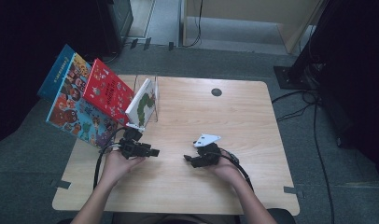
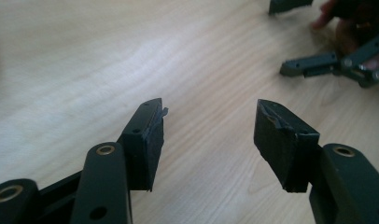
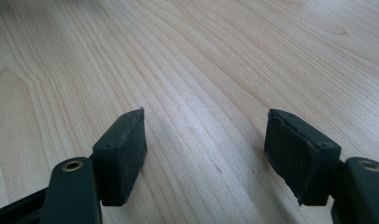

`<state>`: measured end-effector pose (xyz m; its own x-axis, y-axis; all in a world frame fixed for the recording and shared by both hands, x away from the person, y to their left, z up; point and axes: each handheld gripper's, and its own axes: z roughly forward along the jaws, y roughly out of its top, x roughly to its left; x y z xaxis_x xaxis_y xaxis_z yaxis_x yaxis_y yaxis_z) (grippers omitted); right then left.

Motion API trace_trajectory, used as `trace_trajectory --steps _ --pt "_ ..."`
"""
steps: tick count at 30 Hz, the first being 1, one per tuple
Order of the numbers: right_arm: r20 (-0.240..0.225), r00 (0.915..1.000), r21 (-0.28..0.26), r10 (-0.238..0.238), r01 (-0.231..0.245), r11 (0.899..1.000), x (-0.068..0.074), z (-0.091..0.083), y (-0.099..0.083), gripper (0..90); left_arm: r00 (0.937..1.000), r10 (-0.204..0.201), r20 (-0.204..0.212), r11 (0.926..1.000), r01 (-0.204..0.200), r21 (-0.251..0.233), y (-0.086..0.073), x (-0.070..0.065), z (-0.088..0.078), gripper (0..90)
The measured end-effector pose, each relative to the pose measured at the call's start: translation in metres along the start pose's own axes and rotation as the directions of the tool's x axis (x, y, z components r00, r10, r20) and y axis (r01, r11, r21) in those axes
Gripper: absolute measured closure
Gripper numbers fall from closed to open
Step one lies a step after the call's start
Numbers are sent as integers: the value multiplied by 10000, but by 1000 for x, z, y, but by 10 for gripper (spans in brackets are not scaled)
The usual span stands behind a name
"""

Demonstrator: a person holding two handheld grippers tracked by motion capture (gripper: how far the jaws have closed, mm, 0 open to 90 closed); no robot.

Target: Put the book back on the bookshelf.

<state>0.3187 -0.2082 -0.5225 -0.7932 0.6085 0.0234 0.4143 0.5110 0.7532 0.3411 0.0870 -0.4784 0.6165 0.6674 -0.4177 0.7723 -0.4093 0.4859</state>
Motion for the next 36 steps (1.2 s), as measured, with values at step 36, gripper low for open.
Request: trace_trajectory --steps 36 --pt "51 10000 -1 -1 1 10000 1 1 1 286 9997 249 25 9959 -246 -870 -22 2 16 429"
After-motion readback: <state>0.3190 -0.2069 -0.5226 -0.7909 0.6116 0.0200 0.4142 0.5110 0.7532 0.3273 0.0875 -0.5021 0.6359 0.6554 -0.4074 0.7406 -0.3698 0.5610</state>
